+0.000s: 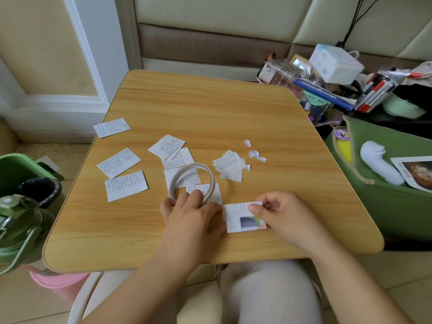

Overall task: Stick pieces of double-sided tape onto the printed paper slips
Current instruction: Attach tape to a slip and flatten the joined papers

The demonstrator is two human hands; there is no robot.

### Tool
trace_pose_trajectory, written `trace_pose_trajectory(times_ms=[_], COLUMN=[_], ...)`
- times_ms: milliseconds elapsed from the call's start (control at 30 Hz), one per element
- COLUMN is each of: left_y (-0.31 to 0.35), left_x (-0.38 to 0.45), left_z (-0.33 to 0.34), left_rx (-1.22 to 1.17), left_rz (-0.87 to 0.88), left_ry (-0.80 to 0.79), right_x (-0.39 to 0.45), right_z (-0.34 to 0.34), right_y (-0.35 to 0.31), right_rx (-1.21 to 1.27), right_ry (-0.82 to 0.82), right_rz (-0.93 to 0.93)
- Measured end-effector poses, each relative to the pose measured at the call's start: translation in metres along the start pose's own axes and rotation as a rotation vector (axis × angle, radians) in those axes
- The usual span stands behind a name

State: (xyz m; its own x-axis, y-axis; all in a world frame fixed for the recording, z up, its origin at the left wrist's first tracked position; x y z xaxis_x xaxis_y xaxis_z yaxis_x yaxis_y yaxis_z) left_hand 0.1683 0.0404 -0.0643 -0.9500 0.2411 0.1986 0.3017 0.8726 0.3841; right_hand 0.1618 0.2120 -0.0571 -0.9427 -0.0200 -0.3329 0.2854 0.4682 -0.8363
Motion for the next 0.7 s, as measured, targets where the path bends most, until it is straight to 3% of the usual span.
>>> trace_pose_trajectory(times_ms=[267, 700], left_y=[-0.0005, -0.0032], left_x=[-0.0028, -0.0062], left_z=[0.0002, -0.0066], left_rx=[0.016, -0.021], left_rz=[0.008, -0.012], left_ry=[-0.017, 0.048], right_x=[0.0008, 0.0048], right_z=[0.0056, 0.006], right_y=[-0.0019, 0.0006], right_rx=[-0.286, -0.34], right_ry=[0.146, 0.176], right_rz=[-0.047, -0.045])
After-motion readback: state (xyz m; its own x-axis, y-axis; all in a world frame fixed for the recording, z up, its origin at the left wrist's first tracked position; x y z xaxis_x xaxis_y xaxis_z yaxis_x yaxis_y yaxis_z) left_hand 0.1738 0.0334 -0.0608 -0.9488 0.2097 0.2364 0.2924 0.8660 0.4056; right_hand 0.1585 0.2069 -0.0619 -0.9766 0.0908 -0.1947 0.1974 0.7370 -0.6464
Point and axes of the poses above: each hand's wrist, its own x-axis towards the middle knuckle, its own z-axis out of the palm, y = z × x, the point moved 7 cm from there along x, towards the middle knuckle, and after that the axes turned 4 degrees about -y, right-handed, at the moved point
